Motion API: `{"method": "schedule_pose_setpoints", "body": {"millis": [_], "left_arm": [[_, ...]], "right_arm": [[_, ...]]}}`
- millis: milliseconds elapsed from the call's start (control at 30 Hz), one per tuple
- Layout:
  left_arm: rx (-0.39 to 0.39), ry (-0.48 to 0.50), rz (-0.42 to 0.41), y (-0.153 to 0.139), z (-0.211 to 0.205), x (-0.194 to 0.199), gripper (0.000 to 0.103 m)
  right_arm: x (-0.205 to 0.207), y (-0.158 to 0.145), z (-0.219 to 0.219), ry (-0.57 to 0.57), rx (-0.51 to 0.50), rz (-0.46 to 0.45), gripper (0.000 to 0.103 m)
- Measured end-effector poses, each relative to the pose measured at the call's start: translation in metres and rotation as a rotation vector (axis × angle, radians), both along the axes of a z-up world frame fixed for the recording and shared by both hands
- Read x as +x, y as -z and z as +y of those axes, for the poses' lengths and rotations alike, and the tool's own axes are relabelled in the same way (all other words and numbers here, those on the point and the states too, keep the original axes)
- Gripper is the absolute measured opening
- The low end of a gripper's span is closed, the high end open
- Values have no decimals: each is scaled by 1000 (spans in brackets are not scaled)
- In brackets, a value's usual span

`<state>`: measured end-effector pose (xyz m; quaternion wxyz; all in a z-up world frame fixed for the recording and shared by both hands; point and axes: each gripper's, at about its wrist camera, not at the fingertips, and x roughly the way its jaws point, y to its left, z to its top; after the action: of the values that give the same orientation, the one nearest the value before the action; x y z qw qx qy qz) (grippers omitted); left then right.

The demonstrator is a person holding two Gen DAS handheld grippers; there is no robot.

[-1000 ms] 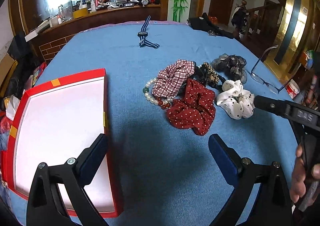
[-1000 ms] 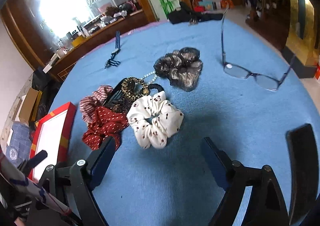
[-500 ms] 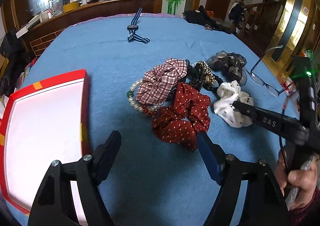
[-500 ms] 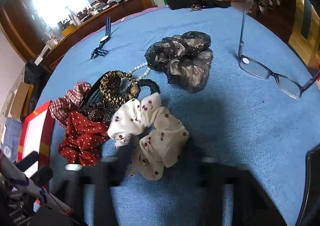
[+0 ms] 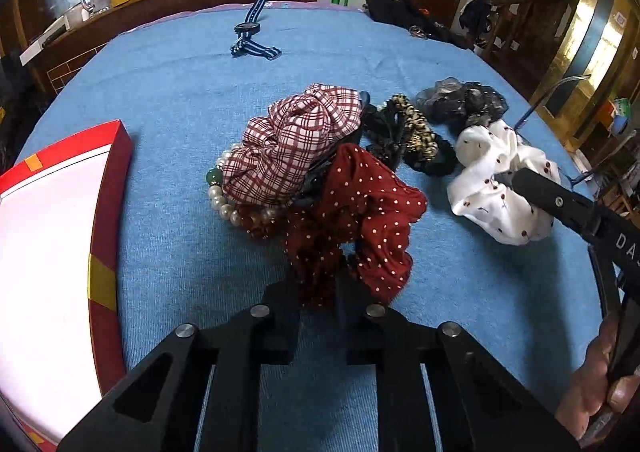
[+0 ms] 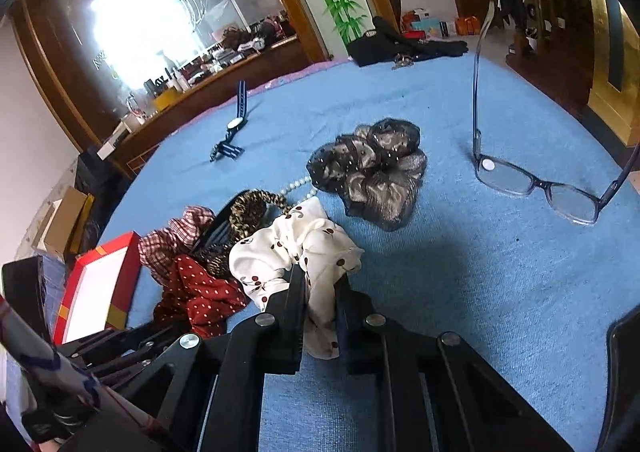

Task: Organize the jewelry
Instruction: 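Grasp the red polka-dot scrunchie with the left tool while the right grasps the white polka-dot scrunchie, then carry both scrunchies into the white tray and open both tools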

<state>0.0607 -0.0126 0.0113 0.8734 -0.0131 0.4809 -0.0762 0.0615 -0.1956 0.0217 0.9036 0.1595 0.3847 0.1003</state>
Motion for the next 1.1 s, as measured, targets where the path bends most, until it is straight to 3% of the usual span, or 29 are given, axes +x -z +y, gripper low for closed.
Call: {"method": "schedule_pose_setpoints", "body": {"millis": [267,600,1100], "left_arm": [[8,29,-117,-27,-3,-26,12],[-14,44,-205,-63,2,-45,12],[-39,-75,-277,-95,70,-63,12]], "right_arm": [[-12,-16,5,-19,7,-99,14],[-13,-17,1,-5,14,-116,14],[-19,-26,7,-15,15,-172,14]]}}
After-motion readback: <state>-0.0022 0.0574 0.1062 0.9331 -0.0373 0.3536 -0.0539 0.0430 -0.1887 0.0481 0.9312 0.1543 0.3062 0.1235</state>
